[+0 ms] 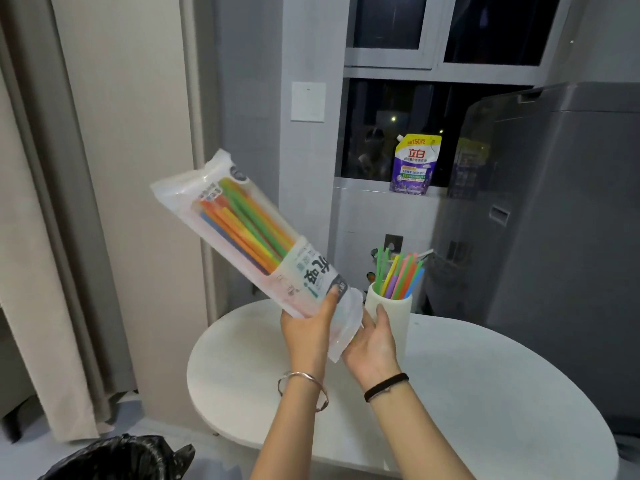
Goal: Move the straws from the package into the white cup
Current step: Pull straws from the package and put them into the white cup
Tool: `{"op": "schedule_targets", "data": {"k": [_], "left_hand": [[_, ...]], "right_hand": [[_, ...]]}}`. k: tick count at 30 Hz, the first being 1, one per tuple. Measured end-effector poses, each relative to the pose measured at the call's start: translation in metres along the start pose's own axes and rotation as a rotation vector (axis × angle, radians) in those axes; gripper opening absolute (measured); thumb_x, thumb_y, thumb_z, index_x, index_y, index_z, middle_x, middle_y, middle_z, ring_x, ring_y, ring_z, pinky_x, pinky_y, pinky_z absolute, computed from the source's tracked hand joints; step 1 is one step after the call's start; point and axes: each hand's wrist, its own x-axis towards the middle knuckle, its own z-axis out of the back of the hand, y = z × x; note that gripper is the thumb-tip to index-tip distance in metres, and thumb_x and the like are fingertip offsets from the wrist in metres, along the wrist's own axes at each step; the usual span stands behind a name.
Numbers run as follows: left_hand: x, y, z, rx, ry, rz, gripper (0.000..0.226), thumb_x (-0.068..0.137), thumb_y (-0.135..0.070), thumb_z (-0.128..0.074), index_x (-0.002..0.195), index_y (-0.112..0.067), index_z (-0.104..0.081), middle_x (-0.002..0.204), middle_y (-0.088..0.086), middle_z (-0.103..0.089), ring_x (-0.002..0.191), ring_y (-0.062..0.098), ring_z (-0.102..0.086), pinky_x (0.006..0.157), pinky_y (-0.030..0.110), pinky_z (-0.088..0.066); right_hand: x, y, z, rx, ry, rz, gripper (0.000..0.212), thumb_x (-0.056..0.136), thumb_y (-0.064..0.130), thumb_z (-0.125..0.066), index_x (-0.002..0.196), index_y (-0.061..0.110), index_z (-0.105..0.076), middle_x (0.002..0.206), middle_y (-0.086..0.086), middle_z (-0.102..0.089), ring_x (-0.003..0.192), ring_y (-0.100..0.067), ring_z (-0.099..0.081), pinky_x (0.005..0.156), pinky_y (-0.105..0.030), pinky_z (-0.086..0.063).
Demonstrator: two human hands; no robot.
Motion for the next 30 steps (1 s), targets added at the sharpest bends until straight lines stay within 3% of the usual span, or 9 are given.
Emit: {"op": "schedule_targets", "data": {"k": [6, 10, 13, 17, 19, 21, 23, 26, 30], "left_hand": [[-0.004, 0.008, -0.005, 0.047, 0.064, -0.057, 0.035, 0.064, -0.025, -0.086, 0.096, -0.019, -0.072, 0.090, -0.012, -0.076, 0.072, -0.005, -0.071, 0.054, 0.008, -0.051], [-0.003, 0.008, -0.004, -0.058, -0.020, -0.012, 0.038, 0.065, -0.026, -0.086, 0.098, -0.018, -0.070, 0.093, -0.008, -0.075, 0.076, 0.000, -0.071, 0.057, 0.013, -0.053], [-0.002, 0.007, -0.001, -0.238, -0.090, 0.089, 0.035, 0.071, -0.023, -0.083, 0.101, -0.020, -0.067, 0.095, -0.010, -0.072, 0.068, -0.007, -0.070, 0.055, 0.011, -0.053], [-0.001, 0.007, 0.006, -0.363, -0.060, 0.284, 0.039, 0.080, -0.023, -0.075, 0.116, -0.016, -0.063, 0.104, -0.002, -0.071, 0.080, 0.012, -0.069, 0.060, 0.026, -0.055], [0.000, 0.007, 0.008, -0.415, 0.006, 0.354, 0.044, 0.088, -0.024, -0.067, 0.129, -0.014, -0.056, 0.119, 0.008, -0.068, 0.092, 0.024, -0.065, 0.056, 0.029, -0.055], [0.001, 0.009, 0.009, -0.434, 0.043, 0.390, 0.044, 0.092, -0.024, -0.060, 0.134, -0.014, -0.052, 0.124, 0.013, -0.063, 0.098, 0.029, -0.061, 0.051, 0.029, -0.053], [0.004, 0.011, 0.012, -0.459, 0.059, 0.410, 0.031, 0.093, -0.024, -0.058, 0.123, -0.018, -0.055, 0.110, 0.009, -0.067, 0.088, 0.026, -0.064, 0.048, 0.028, -0.053], [0.007, 0.012, 0.016, -0.497, 0.072, 0.438, 0.008, 0.095, -0.025, -0.056, 0.101, -0.021, -0.057, 0.073, -0.001, -0.074, 0.059, 0.018, -0.069, 0.042, 0.024, -0.053], [0.008, 0.013, 0.018, -0.528, 0.059, 0.465, 0.002, 0.096, -0.020, -0.055, 0.096, -0.018, -0.056, 0.067, 0.000, -0.073, 0.049, 0.018, -0.069, 0.038, 0.025, -0.052]], "right_hand": [[0.000, -0.004, -0.001, 0.003, -0.022, 0.092, 0.037, 0.098, 0.028, -0.038, 0.120, 0.007, -0.058, 0.114, -0.017, -0.063, 0.103, -0.031, -0.059, 0.099, -0.044, -0.045], [-0.002, -0.005, 0.001, -0.315, -0.063, 0.240, 0.020, 0.095, 0.019, -0.044, 0.092, 0.013, -0.063, 0.088, -0.008, -0.069, 0.078, -0.021, -0.064, 0.071, -0.032, -0.051], [-0.002, -0.003, 0.005, -0.632, -0.108, 0.390, 0.011, 0.095, 0.015, -0.044, 0.089, 0.013, -0.054, 0.085, -0.006, -0.061, 0.069, -0.016, -0.058, 0.053, -0.022, -0.048], [-0.004, 0.007, 0.006, -0.791, -0.016, 0.421, 0.010, 0.093, 0.019, -0.053, 0.087, 0.011, -0.055, 0.075, -0.002, -0.061, 0.060, -0.007, -0.058, 0.047, -0.016, -0.044], [-0.004, 0.013, 0.007, -0.846, 0.027, 0.464, 0.009, 0.092, 0.014, -0.054, 0.084, 0.010, -0.054, 0.073, -0.003, -0.061, 0.053, 0.001, -0.057, 0.043, -0.010, -0.040], [-0.005, 0.021, 0.008, -0.910, 0.025, 0.513, 0.008, 0.092, 0.012, -0.054, 0.084, 0.010, -0.054, 0.077, -0.005, -0.064, 0.060, -0.003, -0.061, 0.046, -0.010, -0.042], [-0.006, 0.030, 0.010, -0.951, 0.007, 0.562, 0.008, 0.091, 0.014, -0.055, 0.085, 0.010, -0.056, 0.077, -0.008, -0.065, 0.065, -0.012, -0.060, 0.055, -0.018, -0.044], [-0.006, 0.043, 0.015, -0.951, -0.016, 0.619, 0.014, 0.091, 0.018, -0.057, 0.079, 0.011, -0.056, 0.060, -0.008, -0.054, 0.045, -0.010, -0.043, 0.050, -0.026, -0.035], [-0.007, 0.055, 0.019, -0.784, -0.077, 0.651, 0.013, 0.089, 0.016, -0.059, 0.080, 0.009, -0.057, 0.057, -0.009, -0.042, 0.041, -0.010, -0.029, 0.045, -0.025, -0.025]]}}
